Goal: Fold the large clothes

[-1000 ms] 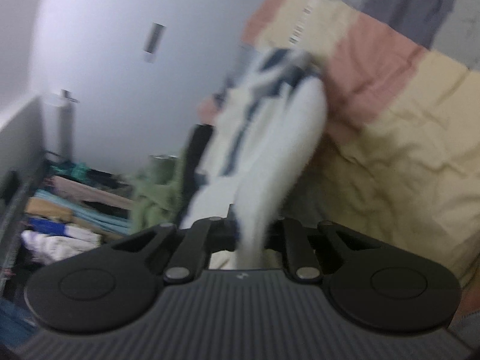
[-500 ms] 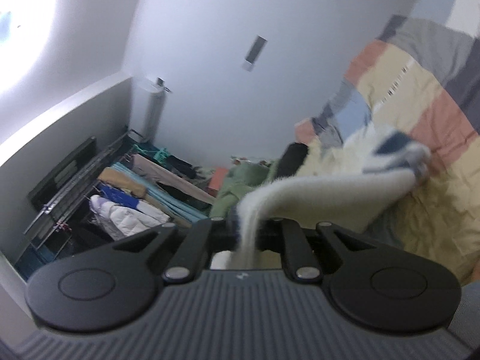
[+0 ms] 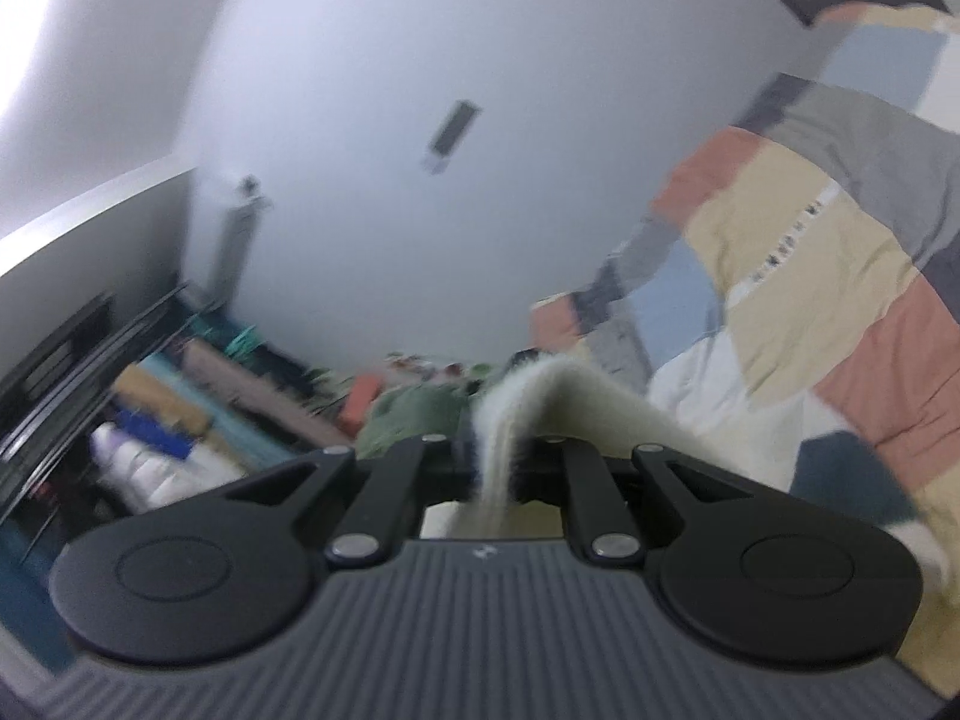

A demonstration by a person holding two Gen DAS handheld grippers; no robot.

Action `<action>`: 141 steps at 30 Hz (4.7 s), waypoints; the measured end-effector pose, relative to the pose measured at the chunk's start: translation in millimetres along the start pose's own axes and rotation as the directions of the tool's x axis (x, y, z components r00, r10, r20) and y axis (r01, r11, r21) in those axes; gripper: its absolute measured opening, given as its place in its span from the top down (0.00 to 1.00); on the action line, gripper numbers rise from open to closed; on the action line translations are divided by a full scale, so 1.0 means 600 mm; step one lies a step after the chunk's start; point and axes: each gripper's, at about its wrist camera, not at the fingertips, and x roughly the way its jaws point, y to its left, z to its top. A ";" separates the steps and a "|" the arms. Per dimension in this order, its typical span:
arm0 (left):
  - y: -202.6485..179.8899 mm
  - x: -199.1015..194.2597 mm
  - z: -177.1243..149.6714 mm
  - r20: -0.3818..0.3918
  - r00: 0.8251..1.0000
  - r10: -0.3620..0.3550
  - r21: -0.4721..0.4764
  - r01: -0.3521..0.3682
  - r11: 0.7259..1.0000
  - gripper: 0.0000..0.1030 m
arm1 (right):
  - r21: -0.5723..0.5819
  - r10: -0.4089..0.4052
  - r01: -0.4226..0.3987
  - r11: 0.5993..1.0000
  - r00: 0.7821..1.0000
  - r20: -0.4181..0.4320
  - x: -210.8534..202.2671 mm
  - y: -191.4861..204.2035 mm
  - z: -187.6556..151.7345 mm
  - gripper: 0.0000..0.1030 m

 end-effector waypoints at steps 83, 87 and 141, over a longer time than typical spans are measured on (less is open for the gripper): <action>0.236 0.502 0.016 -0.006 0.860 0.510 0.452 -0.452 0.769 0.25 | -0.461 -0.470 0.379 0.802 0.878 -0.096 0.440 -0.221 -0.101 0.52; 0.213 0.478 -0.002 0.007 0.864 0.503 0.478 -0.445 0.758 0.25 | -0.480 -0.462 0.366 0.797 0.882 -0.095 0.402 -0.201 -0.109 0.51; 0.133 0.224 -0.228 -0.268 0.908 0.321 0.158 -0.287 0.945 0.18 | 0.410 -0.061 0.214 0.887 0.933 -0.354 0.152 -0.196 -0.327 0.11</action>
